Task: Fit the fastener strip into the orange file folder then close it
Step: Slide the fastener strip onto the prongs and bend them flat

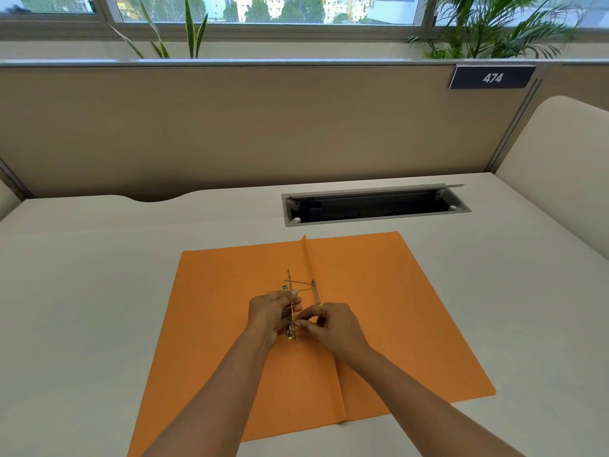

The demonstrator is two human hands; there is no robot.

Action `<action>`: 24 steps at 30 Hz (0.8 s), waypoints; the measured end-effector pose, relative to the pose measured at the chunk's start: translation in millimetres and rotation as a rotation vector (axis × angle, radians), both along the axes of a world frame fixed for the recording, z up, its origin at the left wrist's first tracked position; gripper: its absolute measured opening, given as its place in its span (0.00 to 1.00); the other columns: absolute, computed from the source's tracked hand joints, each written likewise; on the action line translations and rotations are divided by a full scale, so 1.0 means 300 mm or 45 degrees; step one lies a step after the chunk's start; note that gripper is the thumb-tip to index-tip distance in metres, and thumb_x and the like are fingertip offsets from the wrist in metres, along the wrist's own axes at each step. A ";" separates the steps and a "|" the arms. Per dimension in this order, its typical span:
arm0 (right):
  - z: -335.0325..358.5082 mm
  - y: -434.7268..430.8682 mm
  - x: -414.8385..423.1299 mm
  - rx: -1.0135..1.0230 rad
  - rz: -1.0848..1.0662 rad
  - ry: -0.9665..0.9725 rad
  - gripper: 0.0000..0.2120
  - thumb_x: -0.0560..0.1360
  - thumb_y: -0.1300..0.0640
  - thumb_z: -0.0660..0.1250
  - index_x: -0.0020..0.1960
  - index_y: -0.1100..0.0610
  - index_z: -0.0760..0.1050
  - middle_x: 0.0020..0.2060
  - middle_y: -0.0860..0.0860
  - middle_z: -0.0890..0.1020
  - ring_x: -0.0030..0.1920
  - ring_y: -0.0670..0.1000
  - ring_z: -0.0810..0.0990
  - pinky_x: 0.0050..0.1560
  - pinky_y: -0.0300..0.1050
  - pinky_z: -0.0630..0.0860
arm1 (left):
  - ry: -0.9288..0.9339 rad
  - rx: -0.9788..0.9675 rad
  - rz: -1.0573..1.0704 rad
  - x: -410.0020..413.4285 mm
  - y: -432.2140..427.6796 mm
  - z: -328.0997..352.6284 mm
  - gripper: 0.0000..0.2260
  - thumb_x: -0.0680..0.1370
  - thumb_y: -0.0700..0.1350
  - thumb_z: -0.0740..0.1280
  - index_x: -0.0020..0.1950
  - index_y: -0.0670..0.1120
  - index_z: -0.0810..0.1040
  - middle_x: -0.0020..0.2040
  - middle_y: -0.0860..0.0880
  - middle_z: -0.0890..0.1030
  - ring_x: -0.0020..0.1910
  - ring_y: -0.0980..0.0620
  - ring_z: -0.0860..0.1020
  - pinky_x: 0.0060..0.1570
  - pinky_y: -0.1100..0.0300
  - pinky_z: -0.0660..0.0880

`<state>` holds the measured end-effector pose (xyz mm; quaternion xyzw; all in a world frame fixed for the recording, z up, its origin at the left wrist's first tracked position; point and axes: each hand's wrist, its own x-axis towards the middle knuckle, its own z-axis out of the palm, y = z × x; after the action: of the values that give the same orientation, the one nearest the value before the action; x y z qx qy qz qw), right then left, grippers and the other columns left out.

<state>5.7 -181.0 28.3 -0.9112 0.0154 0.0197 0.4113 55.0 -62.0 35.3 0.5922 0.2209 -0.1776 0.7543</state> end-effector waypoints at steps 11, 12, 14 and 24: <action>0.033 0.056 0.010 0.265 -0.287 0.022 0.07 0.68 0.57 0.73 0.44 0.59 0.80 0.37 0.52 0.82 0.33 0.43 0.76 0.32 0.27 0.69 | -0.022 0.077 0.057 -0.011 -0.024 0.001 0.10 0.72 0.36 0.71 0.31 0.40 0.77 0.19 0.51 0.78 0.16 0.58 0.72 0.17 0.70 0.70; 0.036 0.061 0.011 0.246 -0.300 0.026 0.06 0.68 0.59 0.72 0.44 0.59 0.80 0.37 0.52 0.81 0.34 0.45 0.76 0.33 0.27 0.69 | -0.033 0.090 0.057 -0.014 -0.024 0.002 0.10 0.72 0.36 0.71 0.31 0.41 0.77 0.19 0.51 0.78 0.16 0.58 0.72 0.17 0.70 0.69; 0.040 0.065 0.011 0.221 -0.323 0.026 0.03 0.69 0.63 0.69 0.42 0.59 0.80 0.34 0.49 0.79 0.36 0.47 0.77 0.36 0.32 0.73 | -0.057 0.110 0.054 -0.022 -0.023 0.004 0.09 0.72 0.37 0.71 0.32 0.40 0.78 0.27 0.46 0.79 0.24 0.53 0.76 0.21 0.68 0.73; 0.042 0.037 0.005 0.141 -0.335 0.068 0.05 0.68 0.67 0.67 0.42 0.62 0.80 0.34 0.54 0.80 0.36 0.48 0.76 0.40 0.38 0.73 | -0.627 1.009 -0.017 -0.119 0.077 -0.040 0.11 0.76 0.42 0.67 0.57 0.41 0.81 0.57 0.42 0.82 0.56 0.47 0.79 0.56 0.58 0.72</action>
<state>7.2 -169.8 40.8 -0.8763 0.1444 -0.0093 0.4595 19.1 -38.8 23.2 0.8607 0.0821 0.0614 0.4987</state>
